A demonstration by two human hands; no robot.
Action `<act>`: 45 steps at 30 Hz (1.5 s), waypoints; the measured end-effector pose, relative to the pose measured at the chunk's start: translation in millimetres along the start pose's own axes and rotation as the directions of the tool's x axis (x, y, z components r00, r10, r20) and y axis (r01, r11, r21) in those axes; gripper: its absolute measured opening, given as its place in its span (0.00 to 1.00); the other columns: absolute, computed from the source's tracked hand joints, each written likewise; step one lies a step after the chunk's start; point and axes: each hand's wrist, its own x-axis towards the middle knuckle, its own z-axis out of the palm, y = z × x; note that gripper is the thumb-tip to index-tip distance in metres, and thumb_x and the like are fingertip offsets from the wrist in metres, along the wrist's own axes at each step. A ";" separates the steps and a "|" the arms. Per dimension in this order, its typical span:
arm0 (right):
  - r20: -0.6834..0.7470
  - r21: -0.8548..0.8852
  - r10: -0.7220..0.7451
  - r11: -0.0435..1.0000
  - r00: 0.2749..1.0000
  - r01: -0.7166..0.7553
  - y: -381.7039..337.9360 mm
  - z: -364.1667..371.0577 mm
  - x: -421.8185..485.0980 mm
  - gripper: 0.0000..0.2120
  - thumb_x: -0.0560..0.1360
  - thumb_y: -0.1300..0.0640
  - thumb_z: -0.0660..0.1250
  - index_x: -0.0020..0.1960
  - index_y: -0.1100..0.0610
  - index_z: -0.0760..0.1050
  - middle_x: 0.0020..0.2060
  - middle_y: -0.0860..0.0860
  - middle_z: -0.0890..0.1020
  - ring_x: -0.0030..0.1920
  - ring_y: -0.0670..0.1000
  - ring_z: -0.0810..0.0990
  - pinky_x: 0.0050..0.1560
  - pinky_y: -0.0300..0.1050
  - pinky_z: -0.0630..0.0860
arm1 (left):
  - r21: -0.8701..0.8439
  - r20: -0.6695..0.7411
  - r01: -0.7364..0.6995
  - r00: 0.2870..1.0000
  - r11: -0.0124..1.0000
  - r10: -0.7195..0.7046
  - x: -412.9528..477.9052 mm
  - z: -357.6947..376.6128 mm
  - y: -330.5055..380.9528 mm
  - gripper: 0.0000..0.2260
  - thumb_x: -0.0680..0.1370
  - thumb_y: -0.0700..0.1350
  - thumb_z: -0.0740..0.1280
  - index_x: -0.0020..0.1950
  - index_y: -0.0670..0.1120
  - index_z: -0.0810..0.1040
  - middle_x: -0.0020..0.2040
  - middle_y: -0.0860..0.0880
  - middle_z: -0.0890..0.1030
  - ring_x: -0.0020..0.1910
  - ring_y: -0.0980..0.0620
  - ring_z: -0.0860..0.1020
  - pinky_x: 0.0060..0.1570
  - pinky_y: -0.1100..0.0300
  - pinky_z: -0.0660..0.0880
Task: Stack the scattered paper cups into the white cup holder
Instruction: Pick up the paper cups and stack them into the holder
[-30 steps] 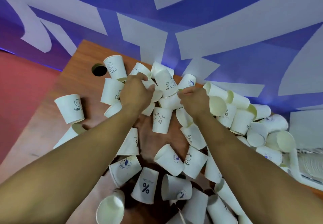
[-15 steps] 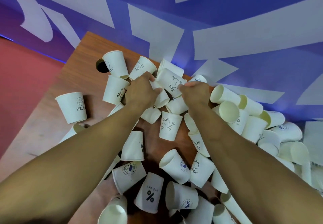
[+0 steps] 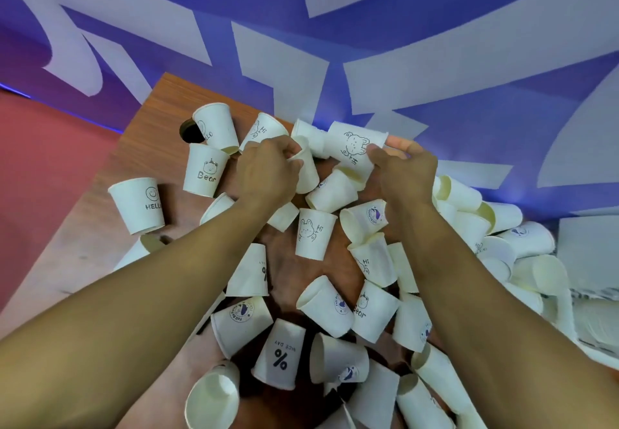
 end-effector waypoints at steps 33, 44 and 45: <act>-0.309 -0.579 -0.643 0.712 0.700 0.398 94.8 -511.7 -104.7 0.02 0.72 0.61 0.69 0.44 0.57 0.77 0.38 0.50 0.81 0.41 0.53 0.79 0.43 0.44 0.71 | -0.096 0.078 -0.696 0.708 0.712 0.702 -326.8 205.2 314.2 0.04 0.76 0.48 0.66 0.49 0.52 0.79 0.43 0.54 0.82 0.42 0.49 0.78 0.44 0.50 0.74; -0.239 -0.655 -0.674 0.644 0.700 0.396 103.1 -545.2 -15.6 0.03 0.71 0.62 0.69 0.45 0.56 0.78 0.39 0.50 0.81 0.45 0.54 0.79 0.44 0.47 0.74 | -0.002 -0.007 -0.803 0.596 0.596 0.803 -314.7 277.4 346.8 0.03 0.76 0.46 0.70 0.49 0.49 0.82 0.43 0.52 0.82 0.42 0.46 0.77 0.42 0.50 0.70; -0.217 -0.660 -0.666 0.639 0.713 0.395 105.6 -546.3 -8.8 0.03 0.71 0.61 0.69 0.45 0.56 0.78 0.39 0.50 0.82 0.47 0.55 0.80 0.46 0.46 0.75 | 0.025 0.018 -0.809 0.587 0.587 0.809 -313.7 282.8 345.8 0.03 0.76 0.46 0.70 0.49 0.50 0.82 0.43 0.52 0.82 0.42 0.46 0.77 0.42 0.50 0.70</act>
